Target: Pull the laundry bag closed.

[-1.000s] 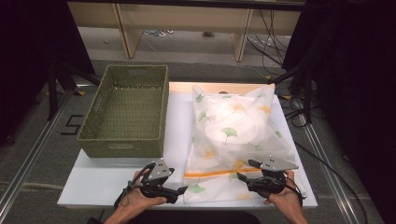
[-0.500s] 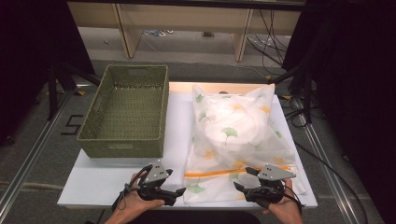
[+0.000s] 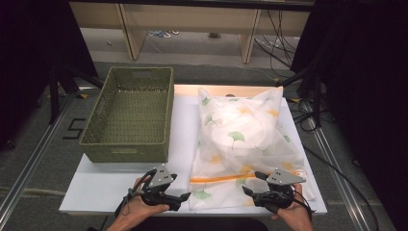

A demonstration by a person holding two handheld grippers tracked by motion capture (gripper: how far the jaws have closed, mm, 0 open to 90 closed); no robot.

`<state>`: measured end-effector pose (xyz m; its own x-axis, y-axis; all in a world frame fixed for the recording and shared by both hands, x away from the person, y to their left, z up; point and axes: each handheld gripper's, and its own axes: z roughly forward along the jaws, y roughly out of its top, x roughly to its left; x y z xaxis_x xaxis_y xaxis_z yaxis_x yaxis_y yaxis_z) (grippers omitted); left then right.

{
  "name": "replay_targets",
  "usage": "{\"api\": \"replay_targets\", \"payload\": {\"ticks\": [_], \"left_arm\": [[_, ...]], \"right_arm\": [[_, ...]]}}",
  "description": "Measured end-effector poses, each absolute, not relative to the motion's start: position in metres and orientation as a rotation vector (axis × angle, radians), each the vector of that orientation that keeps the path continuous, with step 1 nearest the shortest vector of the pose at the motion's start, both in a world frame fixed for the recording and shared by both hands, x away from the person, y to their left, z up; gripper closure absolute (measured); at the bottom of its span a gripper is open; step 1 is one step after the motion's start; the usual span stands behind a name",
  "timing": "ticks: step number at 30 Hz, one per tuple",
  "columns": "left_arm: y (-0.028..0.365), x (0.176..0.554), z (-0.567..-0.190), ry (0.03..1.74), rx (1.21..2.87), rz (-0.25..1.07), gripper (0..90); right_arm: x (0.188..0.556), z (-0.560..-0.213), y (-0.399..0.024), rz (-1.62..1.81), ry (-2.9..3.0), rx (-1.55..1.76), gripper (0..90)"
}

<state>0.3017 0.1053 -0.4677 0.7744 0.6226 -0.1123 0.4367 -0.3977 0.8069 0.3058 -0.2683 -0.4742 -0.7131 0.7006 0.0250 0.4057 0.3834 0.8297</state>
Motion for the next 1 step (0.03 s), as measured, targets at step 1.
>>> {"api": "replay_targets", "payload": {"ticks": [1], "left_arm": [[0.1063,0.3018,-0.4669,0.790,2.063,0.264,22.2]], "right_arm": [[0.3057,-0.4742,-0.2685,1.251,2.317,0.970,29.2]]}}
